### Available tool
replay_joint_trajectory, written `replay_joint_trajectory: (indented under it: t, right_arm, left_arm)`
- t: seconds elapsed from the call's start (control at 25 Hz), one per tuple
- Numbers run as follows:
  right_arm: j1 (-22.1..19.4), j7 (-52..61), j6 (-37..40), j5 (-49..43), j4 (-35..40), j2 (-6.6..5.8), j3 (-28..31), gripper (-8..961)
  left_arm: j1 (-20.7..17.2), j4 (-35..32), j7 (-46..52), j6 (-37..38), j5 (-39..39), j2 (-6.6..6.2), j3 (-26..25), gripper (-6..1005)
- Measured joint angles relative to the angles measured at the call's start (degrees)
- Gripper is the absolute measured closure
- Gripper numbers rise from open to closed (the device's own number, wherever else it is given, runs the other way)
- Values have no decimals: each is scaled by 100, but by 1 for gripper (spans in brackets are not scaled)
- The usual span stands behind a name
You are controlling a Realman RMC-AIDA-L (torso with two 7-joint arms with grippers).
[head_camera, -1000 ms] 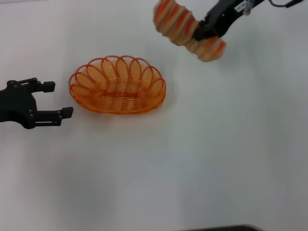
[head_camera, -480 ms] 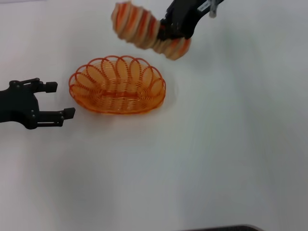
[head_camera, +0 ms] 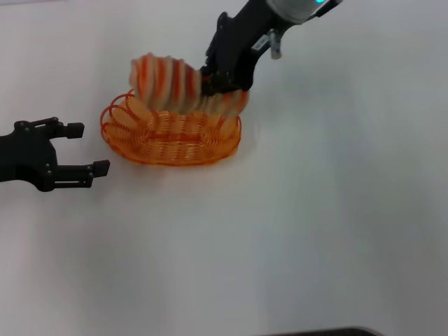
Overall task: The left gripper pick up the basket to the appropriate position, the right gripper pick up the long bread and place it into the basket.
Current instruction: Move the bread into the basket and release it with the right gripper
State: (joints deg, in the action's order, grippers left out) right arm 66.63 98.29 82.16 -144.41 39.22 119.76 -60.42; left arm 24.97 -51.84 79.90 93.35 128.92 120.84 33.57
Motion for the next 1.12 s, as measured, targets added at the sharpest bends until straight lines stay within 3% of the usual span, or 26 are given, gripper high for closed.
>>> replay_joint_trajectory:
  t: [0.36,1.0,1.12]
  right_arm:
    - [222,-81,-371,210,-459,40,-440,797]
    - [287,-134,-675,457,-729,56,-489,798]
    - [289,-140,-675,479,-731,56,-492,706]
  left_arm:
    - [-10,5,-1,14,10,11,10,117]
    - [-19,8,-1,29,-15,9,-18,119]
    - [-19,8,1,18,-10,9,-18,119]
